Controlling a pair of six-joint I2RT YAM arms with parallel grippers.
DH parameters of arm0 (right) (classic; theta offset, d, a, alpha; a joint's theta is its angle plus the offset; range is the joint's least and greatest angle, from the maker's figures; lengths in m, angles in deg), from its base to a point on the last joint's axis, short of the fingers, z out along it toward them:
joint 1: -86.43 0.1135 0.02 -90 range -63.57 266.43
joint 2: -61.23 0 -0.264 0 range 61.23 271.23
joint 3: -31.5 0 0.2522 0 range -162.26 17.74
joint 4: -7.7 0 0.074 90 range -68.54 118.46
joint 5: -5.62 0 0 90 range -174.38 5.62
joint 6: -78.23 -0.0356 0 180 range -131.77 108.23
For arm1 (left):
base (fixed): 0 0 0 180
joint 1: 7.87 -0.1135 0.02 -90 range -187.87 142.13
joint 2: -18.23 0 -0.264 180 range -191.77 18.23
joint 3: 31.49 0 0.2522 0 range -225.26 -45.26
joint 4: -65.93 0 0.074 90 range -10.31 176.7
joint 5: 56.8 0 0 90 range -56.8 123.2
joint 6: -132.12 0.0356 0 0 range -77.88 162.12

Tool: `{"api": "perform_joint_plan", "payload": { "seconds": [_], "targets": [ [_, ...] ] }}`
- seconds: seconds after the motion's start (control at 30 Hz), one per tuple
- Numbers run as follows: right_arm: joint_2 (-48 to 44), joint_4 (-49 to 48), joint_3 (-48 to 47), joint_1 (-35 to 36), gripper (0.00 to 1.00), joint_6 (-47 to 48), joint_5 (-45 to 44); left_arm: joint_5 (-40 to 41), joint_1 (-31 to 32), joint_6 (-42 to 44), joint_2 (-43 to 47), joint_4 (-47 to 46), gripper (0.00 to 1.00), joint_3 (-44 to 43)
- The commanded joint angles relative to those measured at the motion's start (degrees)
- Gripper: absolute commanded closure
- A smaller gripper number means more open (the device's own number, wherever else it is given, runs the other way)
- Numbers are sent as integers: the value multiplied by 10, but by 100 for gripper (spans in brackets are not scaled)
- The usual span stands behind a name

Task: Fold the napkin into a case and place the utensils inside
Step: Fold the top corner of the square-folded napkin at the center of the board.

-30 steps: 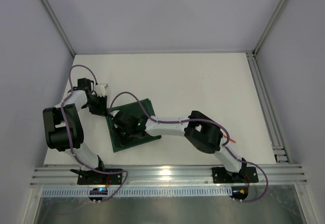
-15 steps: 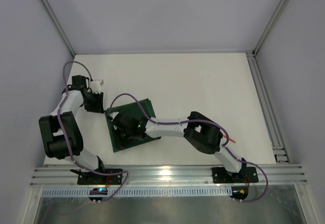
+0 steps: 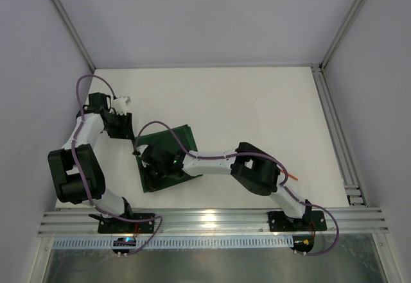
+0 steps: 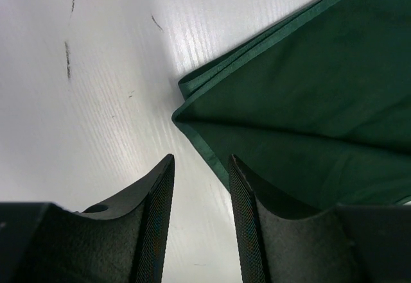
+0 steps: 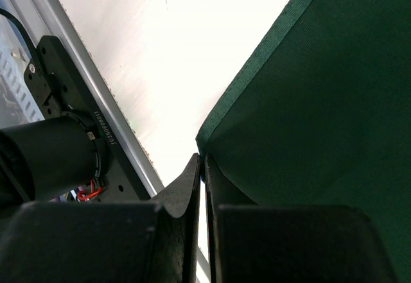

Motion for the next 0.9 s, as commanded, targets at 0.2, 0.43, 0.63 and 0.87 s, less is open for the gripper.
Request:
{"api": "perform_joint_plan", "payload": {
  "seconds": [0.2, 0.43, 0.63, 0.87],
  "targets": [
    [15, -8, -1, 4, 96, 9, 11, -21, 9, -5, -36, -13, 58, -5],
    [17, -13, -3, 4, 95, 6, 10, -7, 25, -3, -59, -38, 60, -3],
    [10, -13, -7, 4, 80, 8, 8, 11, 26, 1, -85, -46, 71, -1],
    [-37, 6, -23, 3, 62, 33, -8, 26, 26, 1, -94, -67, 75, 5]
  ]
}}
